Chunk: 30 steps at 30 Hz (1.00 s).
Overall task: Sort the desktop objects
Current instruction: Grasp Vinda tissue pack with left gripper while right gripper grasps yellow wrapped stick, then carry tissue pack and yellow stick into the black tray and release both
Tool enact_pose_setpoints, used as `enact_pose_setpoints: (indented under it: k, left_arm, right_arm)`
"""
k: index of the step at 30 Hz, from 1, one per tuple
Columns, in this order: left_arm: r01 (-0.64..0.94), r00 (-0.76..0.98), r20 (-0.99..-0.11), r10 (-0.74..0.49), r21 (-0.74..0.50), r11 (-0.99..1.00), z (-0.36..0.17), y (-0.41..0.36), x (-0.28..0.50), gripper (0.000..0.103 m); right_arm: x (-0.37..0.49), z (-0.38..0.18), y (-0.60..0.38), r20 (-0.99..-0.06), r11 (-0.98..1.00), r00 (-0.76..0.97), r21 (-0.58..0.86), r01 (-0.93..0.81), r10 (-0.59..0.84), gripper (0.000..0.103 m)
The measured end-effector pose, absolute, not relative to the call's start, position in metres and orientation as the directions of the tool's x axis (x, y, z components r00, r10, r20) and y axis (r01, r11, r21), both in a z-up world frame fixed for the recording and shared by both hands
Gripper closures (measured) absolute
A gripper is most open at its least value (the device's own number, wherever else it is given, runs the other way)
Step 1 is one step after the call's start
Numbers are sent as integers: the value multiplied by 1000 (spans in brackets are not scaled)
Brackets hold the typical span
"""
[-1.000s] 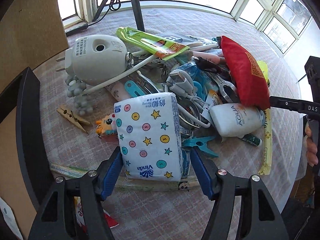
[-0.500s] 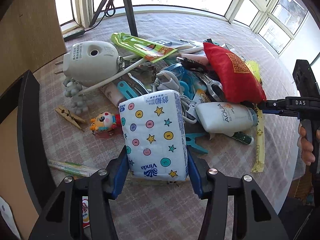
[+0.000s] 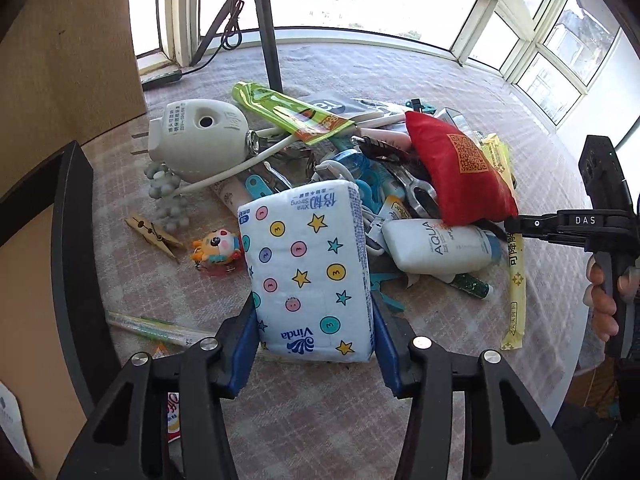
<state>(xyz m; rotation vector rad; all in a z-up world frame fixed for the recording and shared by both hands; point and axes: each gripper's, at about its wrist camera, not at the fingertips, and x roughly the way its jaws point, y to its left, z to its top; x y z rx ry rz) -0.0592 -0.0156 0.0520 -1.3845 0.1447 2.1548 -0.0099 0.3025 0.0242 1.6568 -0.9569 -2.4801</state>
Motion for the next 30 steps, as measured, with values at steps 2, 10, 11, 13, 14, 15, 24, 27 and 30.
enact_pose_setpoints:
  k: [2, 10, 11, 13, 14, 15, 24, 27, 30]
  left_arm:
    - [-504, -323, -854, 408, -209, -838, 61, -22, -55, 55]
    - [-468, -410, -824, 392, -179, -865, 90, -44, -44, 55]
    - [-461, -422, -821, 386, -173, -871, 93, -48, -43, 55]
    - [-441, -447, -814, 372, -161, -883, 101, -60, -40, 55]
    - [-429, -460, -810, 364, -156, -890, 105, -67, -38, 55]
    - [-417, -473, -806, 355, -150, -896, 109, -74, -36, 55]
    - [-201, -608, -775, 172, -59, -978, 142, -177, -9, 55]
    - [-117, -631, -769, 108, -43, -992, 146, -214, 1, 55]
    - [-42, -638, -768, 50, -30, -999, 144, -244, 8, 55]
  right_arm:
    - [-3, 36, 306, -823, -812, -472, 493, -312, -318, 91]
    - [3, 87, 299, -768, -833, -575, 494, -248, -284, 92]
    - [2, 92, 296, -761, -834, -581, 498, -237, -290, 91]
    - [-2, 103, 287, -746, -837, -590, 507, -206, -307, 92]
    - [-3, 109, 280, -739, -842, -596, 507, -185, -315, 92]
    - [-5, 116, 272, -732, -846, -600, 508, -163, -324, 92]
    - [-39, 162, 165, -674, -848, -562, 521, 99, -479, 91]
    - [-53, 167, 115, -666, -825, -507, 534, 187, -547, 91]
    - [-63, 169, 60, -661, -793, -443, 542, 276, -606, 91]
